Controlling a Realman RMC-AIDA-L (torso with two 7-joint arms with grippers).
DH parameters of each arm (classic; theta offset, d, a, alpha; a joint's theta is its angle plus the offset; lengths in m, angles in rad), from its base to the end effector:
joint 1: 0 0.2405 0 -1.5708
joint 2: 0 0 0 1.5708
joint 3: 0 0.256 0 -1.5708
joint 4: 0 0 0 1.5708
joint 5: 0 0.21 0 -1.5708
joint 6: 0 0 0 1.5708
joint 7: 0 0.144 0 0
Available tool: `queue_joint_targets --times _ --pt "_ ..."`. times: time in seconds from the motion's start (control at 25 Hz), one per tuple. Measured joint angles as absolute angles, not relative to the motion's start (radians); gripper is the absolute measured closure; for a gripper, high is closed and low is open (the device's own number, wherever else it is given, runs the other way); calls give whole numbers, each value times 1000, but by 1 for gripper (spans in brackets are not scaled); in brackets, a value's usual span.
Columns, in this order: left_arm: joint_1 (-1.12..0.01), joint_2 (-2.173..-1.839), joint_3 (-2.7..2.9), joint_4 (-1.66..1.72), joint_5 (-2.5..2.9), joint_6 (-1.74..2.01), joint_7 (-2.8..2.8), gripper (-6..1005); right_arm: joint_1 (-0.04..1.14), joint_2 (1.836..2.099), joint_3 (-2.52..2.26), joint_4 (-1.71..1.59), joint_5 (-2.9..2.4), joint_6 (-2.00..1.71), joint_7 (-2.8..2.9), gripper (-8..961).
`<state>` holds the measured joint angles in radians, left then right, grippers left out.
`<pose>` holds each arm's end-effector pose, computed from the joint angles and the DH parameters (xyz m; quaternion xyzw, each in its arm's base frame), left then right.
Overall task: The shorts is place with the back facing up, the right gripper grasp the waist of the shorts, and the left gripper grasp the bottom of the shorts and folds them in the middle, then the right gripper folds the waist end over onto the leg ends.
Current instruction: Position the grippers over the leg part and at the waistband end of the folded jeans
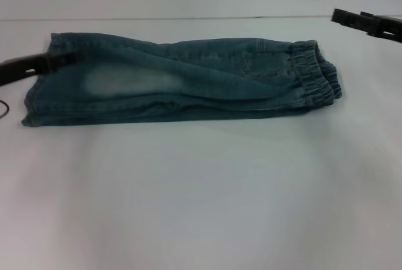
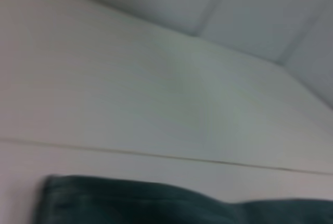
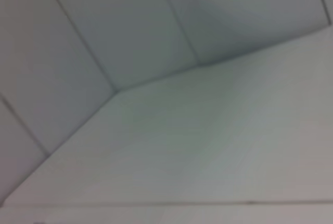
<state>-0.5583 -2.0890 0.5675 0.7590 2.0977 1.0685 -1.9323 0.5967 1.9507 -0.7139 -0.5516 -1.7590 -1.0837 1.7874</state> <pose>-0.3069 0.3928 0.0478 -0.7794 -0.4762 -0.2251 0.3392 0.2925 0.4120 0.0651 -0.7912 0.4374 0.2901 0.3139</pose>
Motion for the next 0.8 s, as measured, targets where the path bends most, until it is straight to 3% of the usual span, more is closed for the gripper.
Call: queue_joint_targets --times 0.2,0.28,0.48,0.8 --pt "-526 -2105 567 772 2020 1256 -1733 50 633 1857 -726 -611 -1956 -1230 2073 37" --pt "-520 -2109 568 767 1997 1314 -1670 50 658 1838 -727 -646 -2049 -1266 2204 23" --pt "-513 -2119 573 761 1971 1425 -1558 51 728 1837 -727 -730 -2272 -1306 2371 24" --pt "-517 -2123 578 750 1969 1502 -1503 50 846 1885 -738 -712 -2531 -1309 2445 26"
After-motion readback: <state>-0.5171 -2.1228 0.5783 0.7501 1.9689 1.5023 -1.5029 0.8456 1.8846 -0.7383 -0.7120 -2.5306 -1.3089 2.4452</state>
